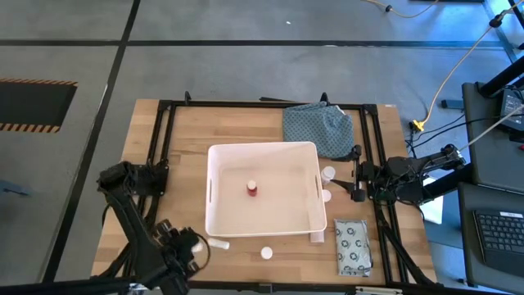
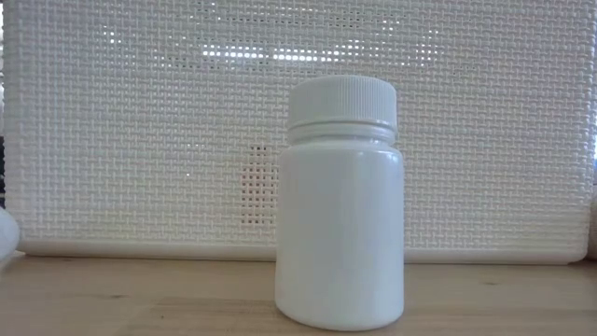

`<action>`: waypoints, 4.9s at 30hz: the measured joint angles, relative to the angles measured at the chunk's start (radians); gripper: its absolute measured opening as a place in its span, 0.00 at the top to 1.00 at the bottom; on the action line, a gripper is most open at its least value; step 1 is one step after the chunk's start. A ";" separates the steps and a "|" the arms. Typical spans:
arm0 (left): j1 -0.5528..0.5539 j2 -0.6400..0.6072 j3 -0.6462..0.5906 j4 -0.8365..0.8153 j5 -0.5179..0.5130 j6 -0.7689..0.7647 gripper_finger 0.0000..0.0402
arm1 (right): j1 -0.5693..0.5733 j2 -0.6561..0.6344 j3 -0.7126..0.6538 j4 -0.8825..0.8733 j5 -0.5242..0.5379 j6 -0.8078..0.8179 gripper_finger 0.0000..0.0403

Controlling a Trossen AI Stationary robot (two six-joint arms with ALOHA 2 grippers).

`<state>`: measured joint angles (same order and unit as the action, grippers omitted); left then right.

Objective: Pick & place medical supplies in basket/bin
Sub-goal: Put the bottom left white medicine bottle into the white bin

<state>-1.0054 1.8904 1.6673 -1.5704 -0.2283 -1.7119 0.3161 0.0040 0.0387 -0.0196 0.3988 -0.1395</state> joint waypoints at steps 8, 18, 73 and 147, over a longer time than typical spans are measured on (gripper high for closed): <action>0.001 -0.104 -0.102 0.113 -0.059 -0.132 0.51 | 0.000 0.000 0.000 0.000 0.000 0.000 0.16; 0.065 -0.104 -0.102 0.137 0.006 -0.175 0.50 | 0.000 0.000 0.000 0.000 0.000 0.000 0.16; 0.098 -0.103 -0.253 0.345 0.019 -0.204 0.50 | 0.000 0.000 0.000 0.000 0.000 0.000 0.16; 0.099 -0.028 -0.327 0.431 0.088 -0.149 0.58 | 0.000 0.000 0.000 0.000 0.000 0.000 0.16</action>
<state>-0.9066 1.8626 1.3403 -1.1392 -0.1408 -1.8605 0.3162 0.0042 0.0387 -0.0195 0.3988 -0.1395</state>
